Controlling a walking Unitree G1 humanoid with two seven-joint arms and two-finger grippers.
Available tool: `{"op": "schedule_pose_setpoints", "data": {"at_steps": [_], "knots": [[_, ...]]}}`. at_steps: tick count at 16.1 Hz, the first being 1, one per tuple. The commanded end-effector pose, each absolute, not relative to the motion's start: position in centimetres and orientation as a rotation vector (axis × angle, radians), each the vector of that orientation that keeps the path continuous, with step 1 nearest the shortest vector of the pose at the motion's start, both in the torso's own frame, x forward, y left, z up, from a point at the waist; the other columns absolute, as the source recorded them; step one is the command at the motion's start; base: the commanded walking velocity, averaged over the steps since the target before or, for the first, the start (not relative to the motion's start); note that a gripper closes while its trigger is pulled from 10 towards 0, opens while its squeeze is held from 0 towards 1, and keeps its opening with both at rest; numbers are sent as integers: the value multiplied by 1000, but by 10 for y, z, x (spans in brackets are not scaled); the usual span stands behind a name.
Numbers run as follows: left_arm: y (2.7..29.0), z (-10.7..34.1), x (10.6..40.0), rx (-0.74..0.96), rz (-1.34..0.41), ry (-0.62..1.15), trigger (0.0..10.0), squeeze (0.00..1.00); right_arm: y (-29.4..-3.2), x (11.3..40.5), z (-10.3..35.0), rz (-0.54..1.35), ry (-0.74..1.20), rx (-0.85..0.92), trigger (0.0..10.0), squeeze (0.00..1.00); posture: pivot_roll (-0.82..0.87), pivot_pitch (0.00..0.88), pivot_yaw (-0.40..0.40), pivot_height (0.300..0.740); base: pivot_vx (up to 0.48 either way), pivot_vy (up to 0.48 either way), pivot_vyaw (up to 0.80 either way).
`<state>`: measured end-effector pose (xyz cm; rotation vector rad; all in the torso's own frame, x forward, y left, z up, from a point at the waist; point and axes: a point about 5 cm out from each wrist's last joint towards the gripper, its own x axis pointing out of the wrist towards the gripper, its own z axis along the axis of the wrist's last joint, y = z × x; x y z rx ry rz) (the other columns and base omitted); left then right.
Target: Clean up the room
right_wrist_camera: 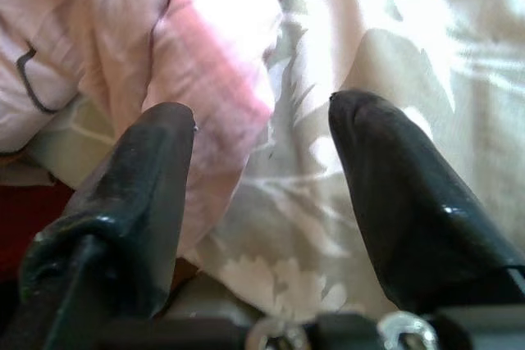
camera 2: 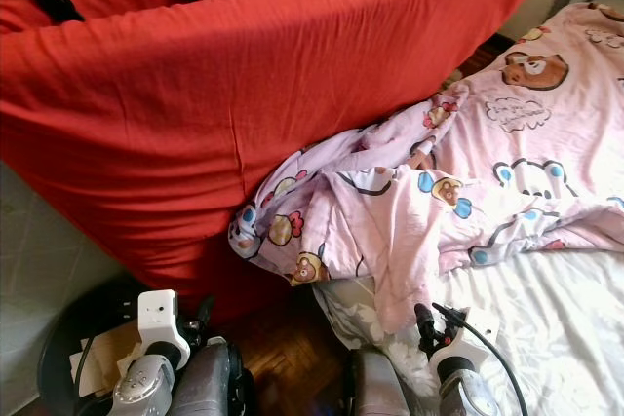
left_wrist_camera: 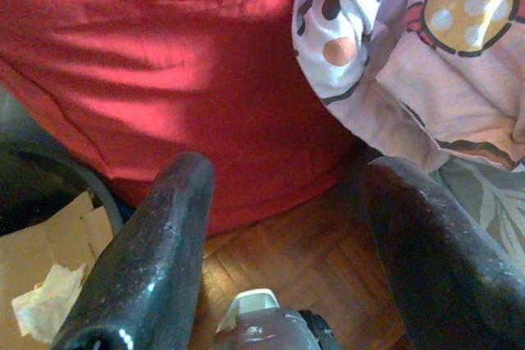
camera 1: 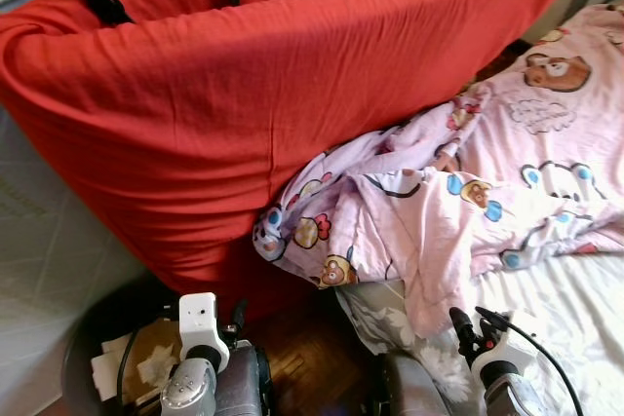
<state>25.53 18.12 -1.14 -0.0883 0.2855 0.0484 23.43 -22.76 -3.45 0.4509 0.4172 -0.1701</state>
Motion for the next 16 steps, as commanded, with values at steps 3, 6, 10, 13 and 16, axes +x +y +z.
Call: {"op": "schedule_pose_setpoints", "data": {"at_steps": [3, 6, 10, 13, 16], "knots": [[187, -15, 249, -77, 59, 302, 10000, 0, -220, 227, -42, -168, 448, 534, 10000, 1000, -96, 236, 52, 630, 0, 0, 0], [186, -15, 248, -68, 48, 302, 10000, 0, -218, 226, -44, -154, 459, 579, 10000, 0, -88, 240, 56, 630, 0, 0, 0], [187, -16, 245, -60, 43, 299, 10000, 0, -188, 257, -27, -150, 385, 574, 10000, 0, -73, 256, 66, 630, 0, 0, 0], [188, -18, 240, -51, 35, 306, 10000, 0, -185, 262, -24, -172, 380, 563, 10000, 0, -55, 271, 78, 630, 0, 0, 0], [191, -19, 235, -36, 25, 309, 10000, 0, -182, 265, -23, -191, 386, 551, 10000, 0, -37, 287, 90, 630, 0, 0, 0]]}}
